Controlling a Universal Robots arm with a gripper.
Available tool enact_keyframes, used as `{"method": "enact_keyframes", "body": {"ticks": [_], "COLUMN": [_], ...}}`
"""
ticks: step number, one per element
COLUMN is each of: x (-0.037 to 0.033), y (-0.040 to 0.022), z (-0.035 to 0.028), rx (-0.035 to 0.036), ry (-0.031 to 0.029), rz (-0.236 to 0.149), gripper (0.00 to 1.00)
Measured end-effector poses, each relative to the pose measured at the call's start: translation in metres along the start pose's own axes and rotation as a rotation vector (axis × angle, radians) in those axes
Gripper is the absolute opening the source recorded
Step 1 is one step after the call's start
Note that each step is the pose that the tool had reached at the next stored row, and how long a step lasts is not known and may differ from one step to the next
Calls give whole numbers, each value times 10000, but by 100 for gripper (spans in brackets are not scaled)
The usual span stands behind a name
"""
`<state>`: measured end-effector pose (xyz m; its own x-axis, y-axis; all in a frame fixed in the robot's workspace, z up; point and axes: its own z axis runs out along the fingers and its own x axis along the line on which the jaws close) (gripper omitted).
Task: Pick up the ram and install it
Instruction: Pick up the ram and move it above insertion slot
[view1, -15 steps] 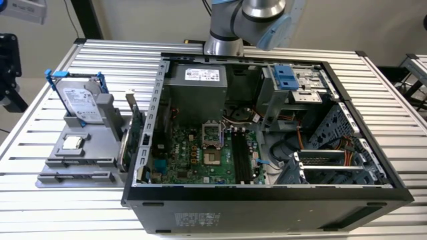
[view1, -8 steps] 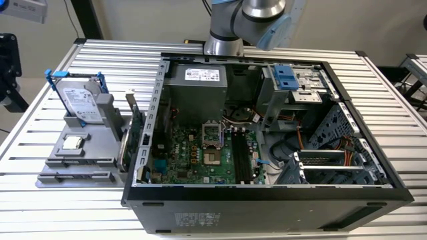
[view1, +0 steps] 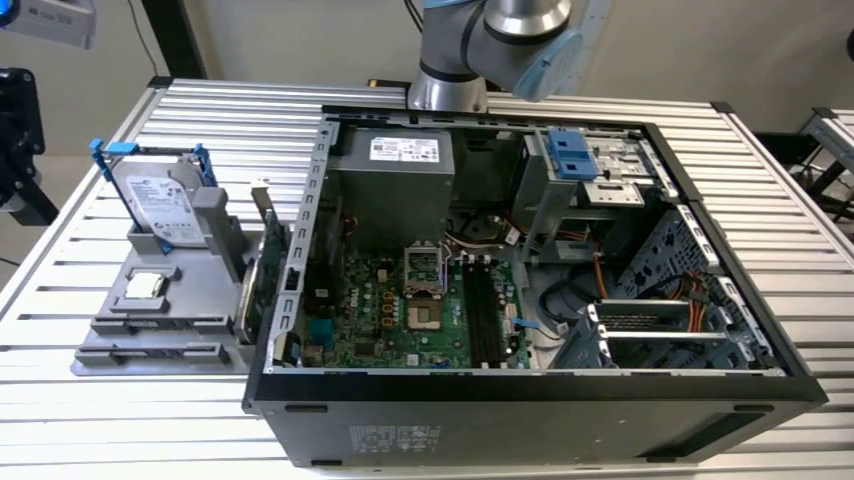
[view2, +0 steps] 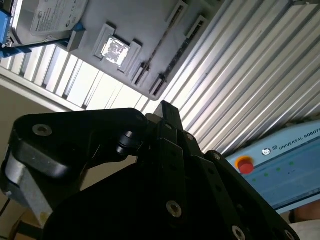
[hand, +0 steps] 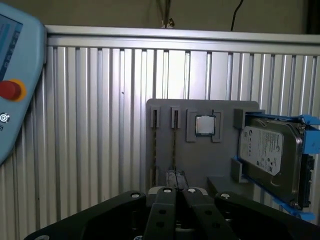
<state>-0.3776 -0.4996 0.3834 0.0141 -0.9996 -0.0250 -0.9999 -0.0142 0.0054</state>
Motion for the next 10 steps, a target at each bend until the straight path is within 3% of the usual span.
{"method": "enact_keyframes", "body": {"ticks": [10], "x": [0], "y": [0], "z": [2], "rx": [1], "ry": [-1], "rz": [-1], "gripper": [0]}}
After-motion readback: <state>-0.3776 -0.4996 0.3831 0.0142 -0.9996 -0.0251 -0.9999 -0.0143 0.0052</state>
